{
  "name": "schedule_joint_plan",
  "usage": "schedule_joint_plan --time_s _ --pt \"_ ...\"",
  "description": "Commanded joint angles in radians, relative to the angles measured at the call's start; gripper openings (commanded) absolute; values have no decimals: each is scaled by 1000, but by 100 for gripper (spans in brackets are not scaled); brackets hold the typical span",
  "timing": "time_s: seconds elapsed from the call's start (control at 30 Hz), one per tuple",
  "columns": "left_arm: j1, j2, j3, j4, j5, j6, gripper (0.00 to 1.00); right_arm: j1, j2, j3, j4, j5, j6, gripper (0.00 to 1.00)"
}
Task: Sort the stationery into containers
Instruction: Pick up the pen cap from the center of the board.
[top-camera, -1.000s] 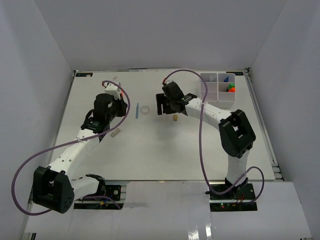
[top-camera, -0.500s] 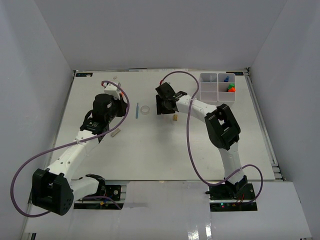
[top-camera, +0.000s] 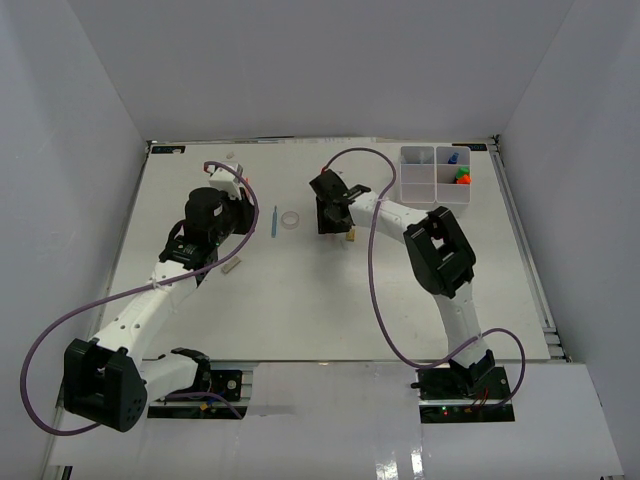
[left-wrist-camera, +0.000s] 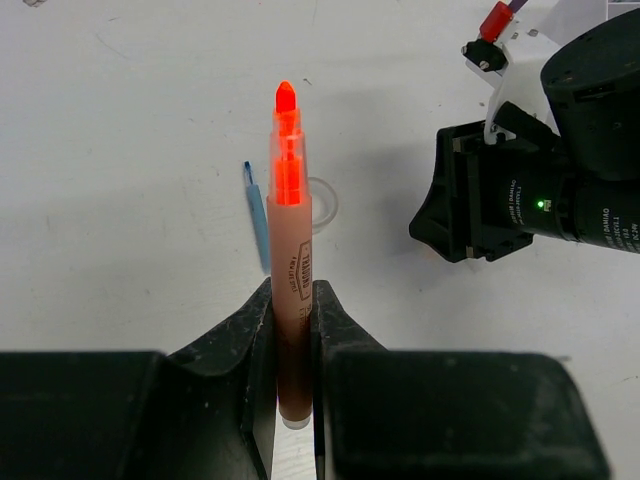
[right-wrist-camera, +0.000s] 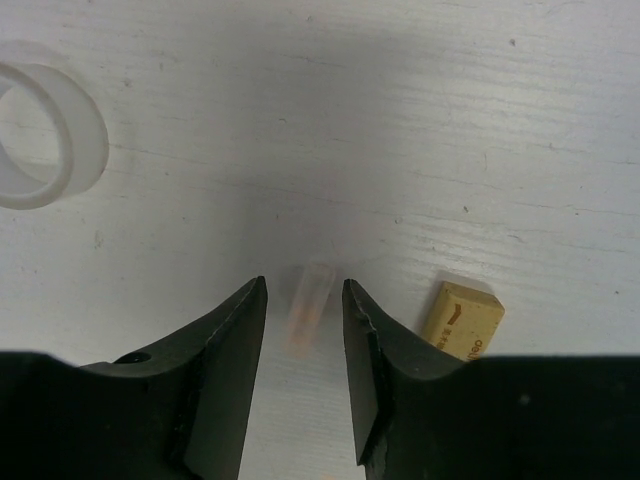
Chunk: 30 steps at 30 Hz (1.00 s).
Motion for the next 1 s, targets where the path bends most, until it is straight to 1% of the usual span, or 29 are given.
schedule_joint_plan --time_s 0.0,0.03,0.1,0.17,0.3,0.33,0.37,0.4,0.43,0.5,0.53,0.6,0.63,0.67,0.7,0.73,0.77,0.8,0.83,0.87,0.9,0.97 --pt "5 -28 11 8 25 -6 0 6 28 41 -3 27 22 42" --pt "5 -26 10 10 30 -8 0 4 33 47 -1 27 23 40" --pt "5 -26 10 11 38 -6 0 6 43 52 -3 27 28 40" --pt "5 -25 8 14 47 -6 0 6 45 53 -3 25 33 36" --pt "5 -28 7 23 67 -3 0 4 40 52 -3 24 33 24" --pt "5 -29 4 31 71 -3 0 6 33 49 -1 25 34 18" --pt "5 -29 -1 34 84 -2 0 4 30 45 -3 19 33 16" --pt "5 -31 -1 37 94 0 0 6 24 42 -1 18 31 10" --pt "5 -29 -3 43 103 3 0 4 4 41 -1 15 30 8" --pt "5 -37 -9 54 143 9 0 6 -31 18 16 1 16 8" --pt "3 -41 -12 69 162 11 0 6 -85 1 31 -4 10 8" --pt "3 -63 -27 92 243 21 0 6 -168 -92 133 -24 -9 8" --pt "5 -69 -33 129 283 33 0 6 -268 -132 175 -34 -28 8" --pt "5 -75 -39 140 326 40 0 4 -321 -172 268 -44 -44 8" --pt "5 -84 -41 151 431 46 0 4 -378 -248 314 -48 -58 8" --pt "5 -86 -46 178 483 49 0 4 -485 -289 363 -54 -87 8" --pt "5 -89 -50 198 530 44 0 6 -533 -324 413 -79 -99 8" --pt "3 -92 -67 218 573 41 0 4 -585 -359 518 -90 -111 8" --pt "3 -92 -72 252 655 40 0 4 -674 -428 561 -108 -134 8" --pt "3 -90 -75 263 689 29 0 6 -712 -460 606 -110 -144 8" --pt "-1 -81 -73 281 769 27 0 6 -787 -529 699 -120 -147 8" --pt "-11 -64 -67 284 840 32 0 6 -847 -586 785 -157 -160 8"
